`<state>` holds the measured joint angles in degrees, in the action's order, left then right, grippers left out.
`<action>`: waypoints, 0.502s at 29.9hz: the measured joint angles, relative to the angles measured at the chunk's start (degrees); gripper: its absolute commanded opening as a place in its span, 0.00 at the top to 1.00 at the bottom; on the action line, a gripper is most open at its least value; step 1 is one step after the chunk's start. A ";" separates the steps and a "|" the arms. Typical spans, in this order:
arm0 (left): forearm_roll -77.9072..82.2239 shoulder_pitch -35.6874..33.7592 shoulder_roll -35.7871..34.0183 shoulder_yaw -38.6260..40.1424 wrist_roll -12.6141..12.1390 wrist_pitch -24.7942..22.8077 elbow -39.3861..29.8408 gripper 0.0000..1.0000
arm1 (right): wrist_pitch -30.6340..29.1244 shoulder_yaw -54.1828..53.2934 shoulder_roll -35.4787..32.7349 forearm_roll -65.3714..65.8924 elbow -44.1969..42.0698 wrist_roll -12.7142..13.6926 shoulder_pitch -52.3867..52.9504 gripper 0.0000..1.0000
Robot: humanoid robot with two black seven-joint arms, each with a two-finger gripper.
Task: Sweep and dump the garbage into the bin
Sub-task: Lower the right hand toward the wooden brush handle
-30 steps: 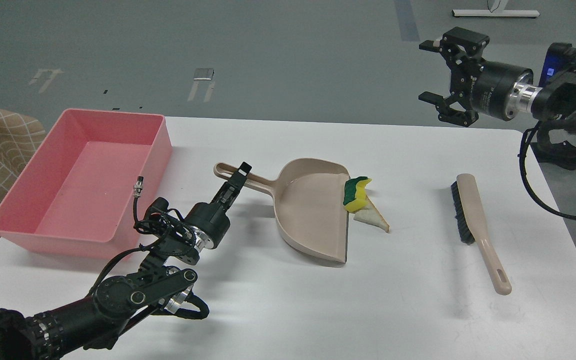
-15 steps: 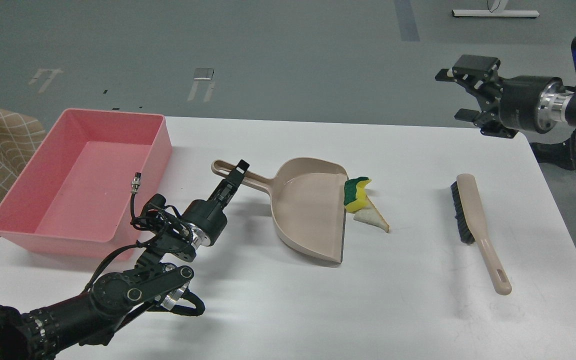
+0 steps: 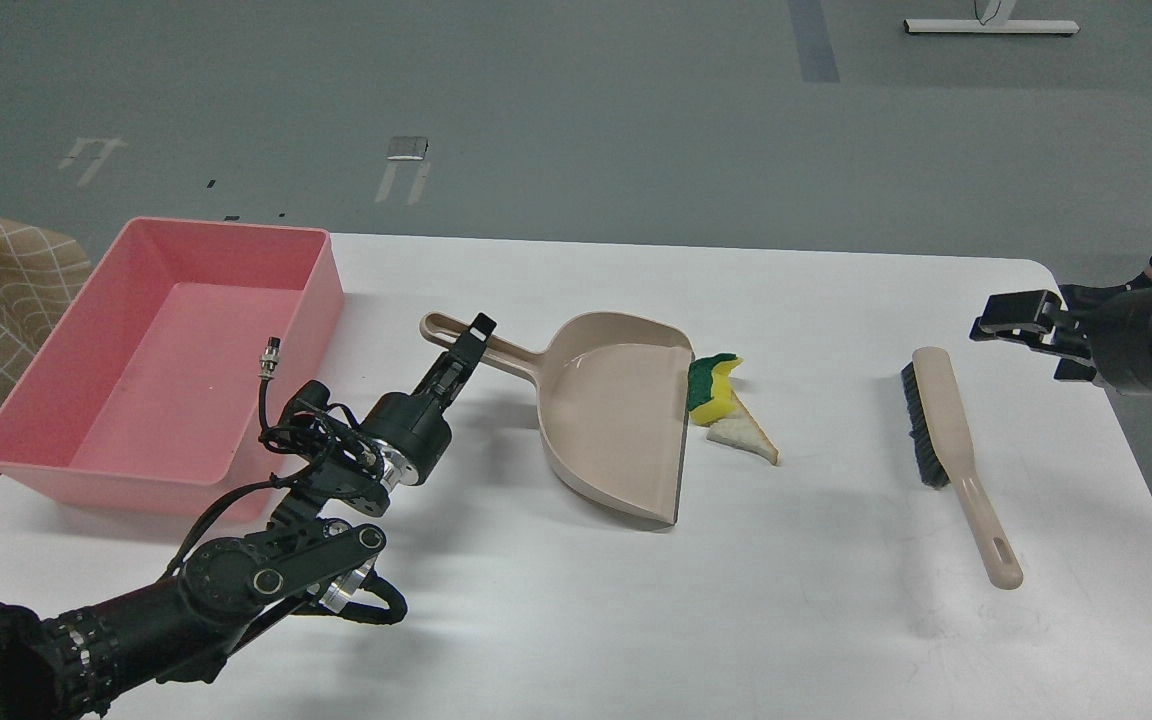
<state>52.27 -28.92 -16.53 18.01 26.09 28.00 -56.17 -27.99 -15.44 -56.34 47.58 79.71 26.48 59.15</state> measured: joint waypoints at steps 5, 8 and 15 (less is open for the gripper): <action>0.02 0.01 0.00 0.00 0.00 0.00 0.01 1.00 | 0.00 3.68 -3.93 0.22 5.29 1.36 -0.17 0.05; 0.02 0.05 0.00 0.00 0.00 0.00 0.02 1.00 | -0.01 5.39 -5.59 0.22 8.31 1.51 -0.18 0.05; 0.02 -0.02 0.08 0.00 0.02 0.00 0.02 1.00 | 0.00 8.54 -6.42 0.41 12.74 1.52 -0.18 0.09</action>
<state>52.29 -28.94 -16.45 18.01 26.10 28.01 -56.16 -27.99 -6.90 -62.76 47.98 92.46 28.00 58.97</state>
